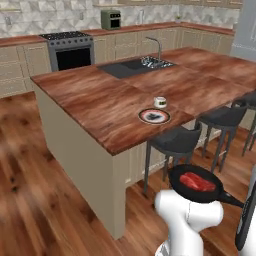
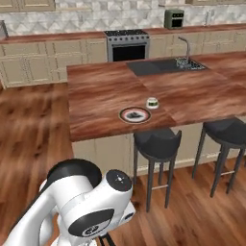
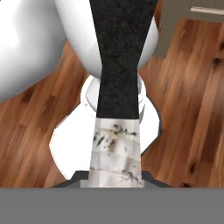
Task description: Pick up the pan with the steak in it and place it on the dining table. Then place the steak on the plate.
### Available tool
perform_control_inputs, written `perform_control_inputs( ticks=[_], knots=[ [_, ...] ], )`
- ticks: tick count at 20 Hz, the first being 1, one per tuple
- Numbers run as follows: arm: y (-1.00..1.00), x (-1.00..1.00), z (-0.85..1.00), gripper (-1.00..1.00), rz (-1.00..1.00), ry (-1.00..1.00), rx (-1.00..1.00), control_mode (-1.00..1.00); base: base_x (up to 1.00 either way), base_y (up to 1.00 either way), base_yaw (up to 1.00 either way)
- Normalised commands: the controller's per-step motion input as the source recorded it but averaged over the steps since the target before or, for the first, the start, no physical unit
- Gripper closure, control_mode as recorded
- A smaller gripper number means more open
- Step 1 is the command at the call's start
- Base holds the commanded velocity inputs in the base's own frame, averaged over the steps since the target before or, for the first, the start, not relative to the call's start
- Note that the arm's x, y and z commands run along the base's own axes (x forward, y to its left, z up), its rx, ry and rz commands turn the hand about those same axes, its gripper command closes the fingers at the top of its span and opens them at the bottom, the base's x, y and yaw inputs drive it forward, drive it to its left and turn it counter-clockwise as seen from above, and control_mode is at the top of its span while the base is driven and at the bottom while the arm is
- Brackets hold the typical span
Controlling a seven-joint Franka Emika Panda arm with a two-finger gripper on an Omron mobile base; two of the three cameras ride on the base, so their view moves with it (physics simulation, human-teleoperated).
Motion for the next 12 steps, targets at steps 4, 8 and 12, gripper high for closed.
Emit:
perform_control_inputs(
  ticks=[4, 8, 12],
  knots=[
    [0.00, 0.00, 0.00, 1.00, 0.00, 0.00, 0.00, 1.00, 0.00, 0.00, 0.46],
    [0.00, 0.00, 0.00, 1.00, 0.00, 0.00, 0.00, 1.00, 0.00, 0.00, 0.45],
    [0.00, 0.00, 0.00, 1.00, 0.00, 0.00, 0.00, 1.00, 0.00, 0.00, 0.45]
  ],
)
